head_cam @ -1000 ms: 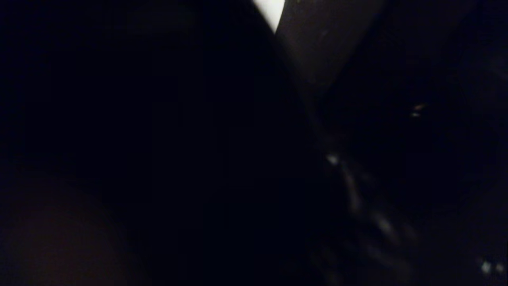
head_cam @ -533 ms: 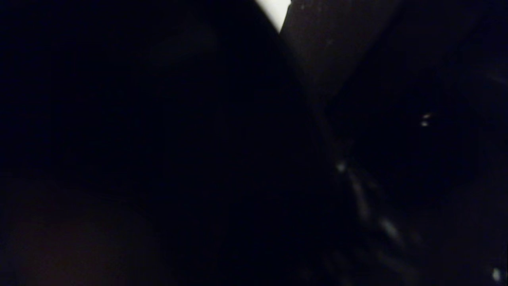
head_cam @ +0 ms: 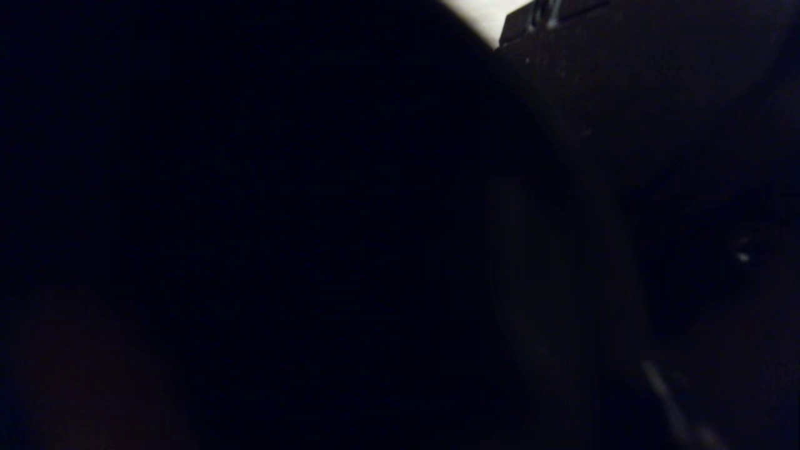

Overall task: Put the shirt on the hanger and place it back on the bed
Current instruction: Hook one side of the shirt onto the hanger

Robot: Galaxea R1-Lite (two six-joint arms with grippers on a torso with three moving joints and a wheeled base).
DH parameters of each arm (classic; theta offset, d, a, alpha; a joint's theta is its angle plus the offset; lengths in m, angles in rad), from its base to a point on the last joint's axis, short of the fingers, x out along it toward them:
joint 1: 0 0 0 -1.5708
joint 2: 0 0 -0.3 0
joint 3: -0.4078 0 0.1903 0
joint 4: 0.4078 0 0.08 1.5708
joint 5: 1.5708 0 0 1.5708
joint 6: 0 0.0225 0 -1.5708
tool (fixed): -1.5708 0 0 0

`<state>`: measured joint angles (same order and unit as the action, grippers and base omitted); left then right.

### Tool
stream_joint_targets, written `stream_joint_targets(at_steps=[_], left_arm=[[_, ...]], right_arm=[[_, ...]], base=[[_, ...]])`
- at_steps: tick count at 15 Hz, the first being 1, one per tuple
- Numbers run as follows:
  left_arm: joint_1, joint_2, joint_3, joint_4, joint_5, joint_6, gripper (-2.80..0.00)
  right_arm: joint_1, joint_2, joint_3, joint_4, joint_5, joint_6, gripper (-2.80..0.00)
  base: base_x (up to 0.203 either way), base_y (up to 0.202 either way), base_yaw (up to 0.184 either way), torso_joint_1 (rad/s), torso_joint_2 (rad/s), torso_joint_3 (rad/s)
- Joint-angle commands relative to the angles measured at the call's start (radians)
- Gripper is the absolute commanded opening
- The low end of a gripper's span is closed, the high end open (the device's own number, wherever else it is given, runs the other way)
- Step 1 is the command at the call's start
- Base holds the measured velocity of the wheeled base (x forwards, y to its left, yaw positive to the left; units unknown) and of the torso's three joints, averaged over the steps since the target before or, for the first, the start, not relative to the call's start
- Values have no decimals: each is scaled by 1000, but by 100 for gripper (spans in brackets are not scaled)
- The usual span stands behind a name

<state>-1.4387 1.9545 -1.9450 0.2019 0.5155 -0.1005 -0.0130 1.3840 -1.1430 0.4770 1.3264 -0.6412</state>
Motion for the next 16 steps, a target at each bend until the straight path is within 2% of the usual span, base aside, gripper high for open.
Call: stream_joint_targets(at_steps=[1,9,12,16], left_arm=[[-2,12,0,-4,17,11,0],[-2,0,13,13,12,6,0],[-18,-4,28,84,10,-9,0],[-22,-18,76,96,9,-30,0]], right_arm=[[-1,-2,2,3,7,-5,-280],[-18,-2,0,-1,19,-5,-280],[-32,-2,-21,-1,31,-5,-280],[-59,-9,-46,0,41,-4,-280]], base=[[0,0,0,0,0,0],[0,0,0,0,0,0],[0,0,0,0,0,0],[0,0,0,0,0,0]])
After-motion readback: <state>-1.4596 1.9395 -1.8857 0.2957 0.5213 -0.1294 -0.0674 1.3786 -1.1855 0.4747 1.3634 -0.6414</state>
